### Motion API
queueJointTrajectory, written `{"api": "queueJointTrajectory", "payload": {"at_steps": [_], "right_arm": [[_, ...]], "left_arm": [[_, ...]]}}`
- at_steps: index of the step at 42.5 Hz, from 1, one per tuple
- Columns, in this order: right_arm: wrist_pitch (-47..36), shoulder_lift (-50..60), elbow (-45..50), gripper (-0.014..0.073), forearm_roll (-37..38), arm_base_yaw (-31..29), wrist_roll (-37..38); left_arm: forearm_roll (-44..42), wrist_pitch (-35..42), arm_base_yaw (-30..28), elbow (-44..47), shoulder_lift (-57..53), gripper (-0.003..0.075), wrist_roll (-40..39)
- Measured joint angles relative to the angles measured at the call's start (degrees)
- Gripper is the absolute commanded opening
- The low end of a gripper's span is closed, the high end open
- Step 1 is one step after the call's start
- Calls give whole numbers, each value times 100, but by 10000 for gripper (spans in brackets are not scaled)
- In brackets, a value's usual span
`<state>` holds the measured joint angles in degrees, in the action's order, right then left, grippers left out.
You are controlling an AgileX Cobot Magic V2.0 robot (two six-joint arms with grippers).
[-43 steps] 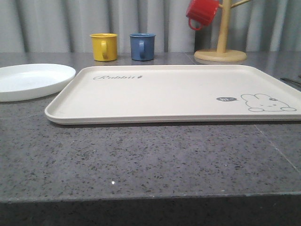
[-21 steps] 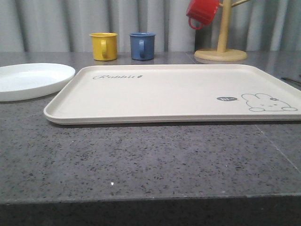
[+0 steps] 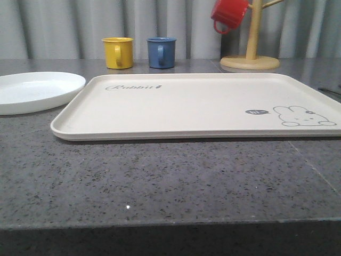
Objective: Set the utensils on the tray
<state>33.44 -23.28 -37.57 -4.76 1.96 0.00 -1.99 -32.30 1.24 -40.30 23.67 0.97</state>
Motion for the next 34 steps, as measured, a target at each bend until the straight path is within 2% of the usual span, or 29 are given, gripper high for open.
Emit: {"api": "queueJointTrajectory", "payload": {"at_steps": [9, 18, 21, 25, 27, 28, 30, 34], "right_arm": [[302, -549, 0, -66, 2, 0, 0], [428, -712, 0, -61, 12, 0, 0], [442, -721, 0, -6, 35, 0, 0], [442, -721, 0, 170, 112, 0, 0], [442, -721, 0, 290, 149, 0, 0], [442, -721, 0, 317, 164, 0, 0], [442, -721, 0, 400, 186, 0, 0], [442, -721, 0, 444, 224, 0, 0]], "left_arm": [[0, -342, 0, 0, 447, -20, 0], [0, -365, 0, 0, 561, -20, 0], [0, -365, 0, 0, 565, -13, 0], [0, -365, 0, 0, 565, 83, 0], [0, -365, 0, 0, 565, 186, 0], [0, -365, 0, 0, 565, 215, 0], [0, -365, 0, 0, 565, 325, 0], [0, -365, 0, 0, 565, 433, 0]]}}
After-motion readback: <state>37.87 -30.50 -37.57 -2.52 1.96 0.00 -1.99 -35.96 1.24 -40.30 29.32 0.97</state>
